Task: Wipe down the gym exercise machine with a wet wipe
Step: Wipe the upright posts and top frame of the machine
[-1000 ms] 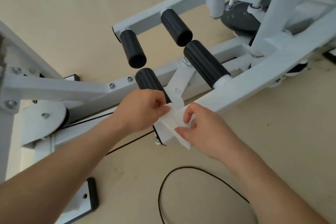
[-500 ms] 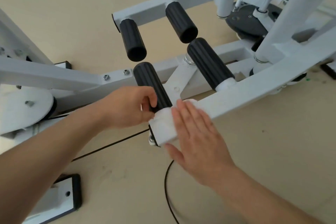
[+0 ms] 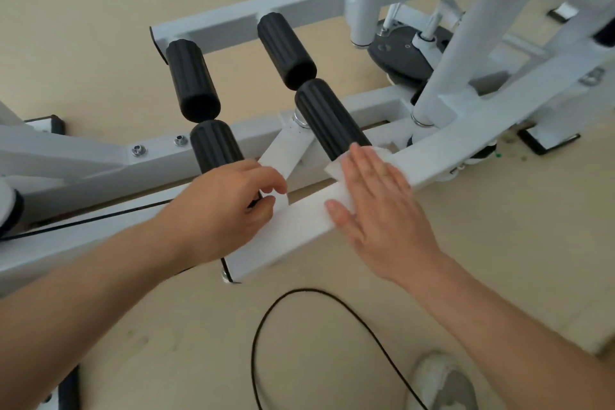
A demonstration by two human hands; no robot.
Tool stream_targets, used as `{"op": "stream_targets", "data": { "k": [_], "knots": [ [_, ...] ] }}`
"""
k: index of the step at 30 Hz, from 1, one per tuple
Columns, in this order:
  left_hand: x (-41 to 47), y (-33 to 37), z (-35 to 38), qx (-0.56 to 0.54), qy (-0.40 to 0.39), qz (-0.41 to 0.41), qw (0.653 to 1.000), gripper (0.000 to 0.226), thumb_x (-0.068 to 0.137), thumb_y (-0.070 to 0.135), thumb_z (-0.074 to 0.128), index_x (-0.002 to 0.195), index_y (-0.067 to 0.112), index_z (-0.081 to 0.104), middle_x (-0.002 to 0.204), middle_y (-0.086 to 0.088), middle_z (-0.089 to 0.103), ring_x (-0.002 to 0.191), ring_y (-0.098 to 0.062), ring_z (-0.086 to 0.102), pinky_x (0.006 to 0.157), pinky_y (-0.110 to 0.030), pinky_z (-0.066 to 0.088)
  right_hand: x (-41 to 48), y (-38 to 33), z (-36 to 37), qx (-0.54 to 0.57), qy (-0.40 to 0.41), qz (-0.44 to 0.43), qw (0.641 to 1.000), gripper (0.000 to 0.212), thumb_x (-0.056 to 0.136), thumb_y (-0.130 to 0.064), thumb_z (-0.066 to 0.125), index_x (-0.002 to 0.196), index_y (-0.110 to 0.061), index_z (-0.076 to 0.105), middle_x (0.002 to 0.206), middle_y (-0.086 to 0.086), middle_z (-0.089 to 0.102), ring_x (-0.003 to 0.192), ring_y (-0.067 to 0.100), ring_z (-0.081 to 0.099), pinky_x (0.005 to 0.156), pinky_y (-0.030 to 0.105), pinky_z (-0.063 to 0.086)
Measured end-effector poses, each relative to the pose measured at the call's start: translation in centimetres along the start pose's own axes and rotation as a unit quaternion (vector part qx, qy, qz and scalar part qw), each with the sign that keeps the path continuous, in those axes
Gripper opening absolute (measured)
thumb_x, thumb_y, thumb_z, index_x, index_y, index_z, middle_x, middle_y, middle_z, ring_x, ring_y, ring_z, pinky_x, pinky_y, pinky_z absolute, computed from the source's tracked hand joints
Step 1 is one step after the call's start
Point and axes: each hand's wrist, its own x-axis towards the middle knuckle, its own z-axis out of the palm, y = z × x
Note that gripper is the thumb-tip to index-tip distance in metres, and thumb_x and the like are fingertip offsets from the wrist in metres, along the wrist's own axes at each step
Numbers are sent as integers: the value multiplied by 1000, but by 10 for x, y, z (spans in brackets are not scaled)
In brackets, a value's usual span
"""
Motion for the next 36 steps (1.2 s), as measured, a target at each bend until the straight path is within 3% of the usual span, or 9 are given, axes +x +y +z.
{"op": "stream_targets", "data": {
  "k": [3, 8, 14, 16, 19, 25, 30, 33, 36],
  "knots": [
    [4, 5, 6, 11, -9, 9, 1000, 22, 96, 25, 49, 115, 34, 56, 103, 17, 52, 84, -5, 52, 71, -17, 39, 6, -9, 1, -3, 8, 63, 998, 81, 96, -60, 5, 154, -5, 16, 163, 14, 11, 151, 25, 6, 122, 41, 5],
    [22, 10, 6, -8, -9, 0, 1000, 20, 93, 24, 51, 110, 35, 52, 99, 16, 56, 79, -3, 53, 67, -14, 41, -16, -42, 7, 3, -69, -197, 978, 76, 100, -59, 15, 155, -6, 16, 163, 11, 10, 151, 21, 2, 121, 39, 5],
    [28, 21, 12, 4, -32, 33, 999, 31, 96, 24, 46, 125, 34, 51, 111, 14, 53, 90, -6, 53, 80, -23, 46, 15, 27, -7, -10, 0, 117, 993, 84, 94, -61, 2, 154, -5, 18, 163, 13, 8, 151, 23, 5, 122, 38, 2],
    [32, 27, 18, -6, -38, 41, 998, 25, 95, 22, 47, 116, 34, 52, 104, 14, 53, 85, -7, 53, 76, -24, 46, 4, -2, 0, -4, 8, 49, 999, 82, 97, -60, 11, 151, 0, 25, 160, 19, 19, 149, 29, 15, 121, 42, 10],
    [39, 33, 19, 5, -7, 51, 999, 8, 89, 27, 42, 87, 30, 50, 82, 12, 54, 71, -12, 54, 65, -31, 48, -5, -6, -11, -11, -109, -167, 980, 81, 98, -61, 21, 155, -5, 8, 163, 13, 4, 151, 22, -5, 121, 39, 0],
    [44, 46, 20, 82, 38, 118, 989, 33, 85, 14, 51, 115, 24, 60, 104, 5, 60, 86, -16, 59, 61, -27, 51, 43, 88, -62, -156, -246, -367, 883, 81, 99, -61, 19, 152, -13, -18, 157, 3, -29, 145, 15, -28, 117, 29, -19],
    [63, 72, 33, 104, 29, 152, 982, 39, 87, 27, 47, 125, 25, 56, 127, 2, 55, 110, -20, 57, 82, -33, 55, 37, 160, -66, -165, -236, -192, 938, 87, 94, -70, 11, 150, -15, -25, 157, 3, -33, 143, 9, -31, 121, 34, -9],
    [75, 86, 45, 114, 18, 150, 982, 43, 88, 36, 33, 126, 29, 53, 127, 7, 54, 112, -19, 52, 86, -35, 53, 28, 164, -48, -79, -106, -18, 991, 101, 82, -79, -8, 155, -9, -7, 162, 8, -19, 148, 14, -20, 122, 38, -2],
    [86, 99, 48, 112, 13, 135, 984, 42, 83, 34, 33, 119, 27, 53, 118, 8, 57, 102, -20, 56, 77, -38, 53, 8, 109, -21, 12, -24, -53, 998, 91, 93, -70, 2, 155, -5, 16, 163, 13, 3, 151, 20, -2, 122, 40, 3]
  ]
}}
